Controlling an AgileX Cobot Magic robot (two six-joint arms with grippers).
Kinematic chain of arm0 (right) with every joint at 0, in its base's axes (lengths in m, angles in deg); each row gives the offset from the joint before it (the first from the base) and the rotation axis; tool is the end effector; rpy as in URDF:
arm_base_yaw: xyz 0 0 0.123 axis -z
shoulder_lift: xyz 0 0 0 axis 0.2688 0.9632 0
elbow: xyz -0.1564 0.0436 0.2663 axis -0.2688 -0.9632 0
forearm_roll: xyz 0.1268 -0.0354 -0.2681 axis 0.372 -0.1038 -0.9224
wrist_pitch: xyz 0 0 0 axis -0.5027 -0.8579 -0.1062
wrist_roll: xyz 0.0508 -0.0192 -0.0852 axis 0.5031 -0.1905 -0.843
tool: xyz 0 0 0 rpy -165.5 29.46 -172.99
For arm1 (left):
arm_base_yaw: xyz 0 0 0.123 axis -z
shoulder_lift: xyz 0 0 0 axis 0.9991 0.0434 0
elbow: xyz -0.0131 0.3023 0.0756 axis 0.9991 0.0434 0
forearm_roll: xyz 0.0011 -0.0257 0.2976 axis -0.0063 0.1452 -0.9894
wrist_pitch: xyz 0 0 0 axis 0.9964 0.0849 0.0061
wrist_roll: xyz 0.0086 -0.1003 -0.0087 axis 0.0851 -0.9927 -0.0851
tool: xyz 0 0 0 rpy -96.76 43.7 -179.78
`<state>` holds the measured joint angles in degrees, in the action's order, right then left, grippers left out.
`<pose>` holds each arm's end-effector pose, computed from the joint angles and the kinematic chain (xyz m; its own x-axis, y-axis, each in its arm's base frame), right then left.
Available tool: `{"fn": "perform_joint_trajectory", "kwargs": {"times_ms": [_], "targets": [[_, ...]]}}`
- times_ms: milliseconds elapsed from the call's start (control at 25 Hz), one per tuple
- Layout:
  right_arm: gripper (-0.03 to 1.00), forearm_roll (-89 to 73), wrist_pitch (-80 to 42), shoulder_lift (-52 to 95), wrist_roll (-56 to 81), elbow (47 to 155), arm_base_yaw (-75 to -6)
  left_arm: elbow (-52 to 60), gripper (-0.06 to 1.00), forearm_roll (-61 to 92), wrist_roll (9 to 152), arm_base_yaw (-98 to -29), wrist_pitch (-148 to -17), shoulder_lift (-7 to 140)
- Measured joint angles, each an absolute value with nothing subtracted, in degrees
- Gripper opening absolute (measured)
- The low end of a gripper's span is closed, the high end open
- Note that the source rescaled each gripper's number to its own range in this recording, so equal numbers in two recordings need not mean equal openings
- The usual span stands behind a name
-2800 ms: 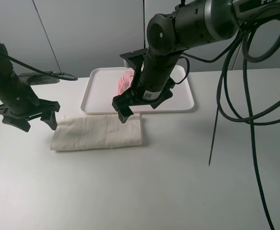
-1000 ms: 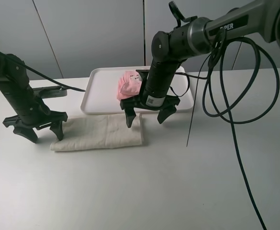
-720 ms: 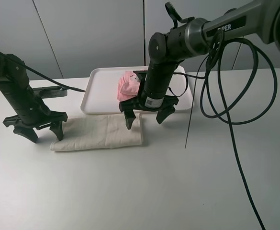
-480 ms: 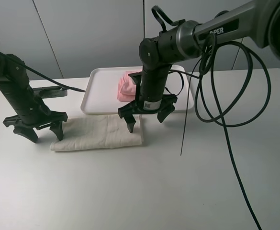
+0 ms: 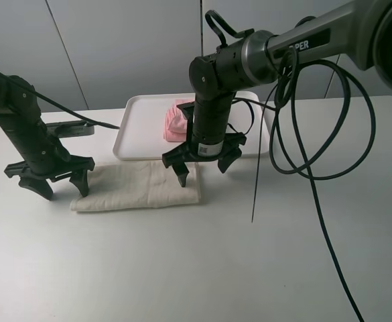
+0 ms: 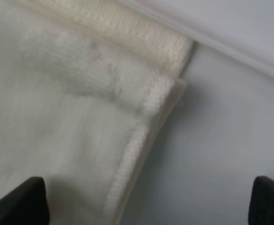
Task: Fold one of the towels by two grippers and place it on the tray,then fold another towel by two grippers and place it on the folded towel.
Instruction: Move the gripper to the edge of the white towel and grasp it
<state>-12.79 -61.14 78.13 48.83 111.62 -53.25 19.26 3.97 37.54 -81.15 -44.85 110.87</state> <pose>0.3885 0.3052 0.0852 -0.9238 -0.3751 -0.0762 -0.3801 0.9226 0.0656 0.3864 -0.0449 0.0663 -0.9979 -0.0648 0.0059 -0.0649 0.9977 -0.0173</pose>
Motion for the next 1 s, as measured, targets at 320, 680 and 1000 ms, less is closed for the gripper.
{"fn": "perform_joint_trajectory", "kwargs": {"times_ms": [320,680,1000], "targets": [[0.92,-11.9,-60.4,78.1,49.7,111.6,-53.9,19.3,0.93,4.0,37.5,-81.2,-44.8,110.9],[0.92,-12.4,-59.5,78.7,50.0,111.6,-54.5,19.3,0.93,3.9,37.5,-81.2,-44.8,110.9],[0.9,-13.6,-60.4,80.1,50.3,111.7,-54.6,19.3,0.93,3.7,37.5,-81.2,-44.8,110.9]]}}
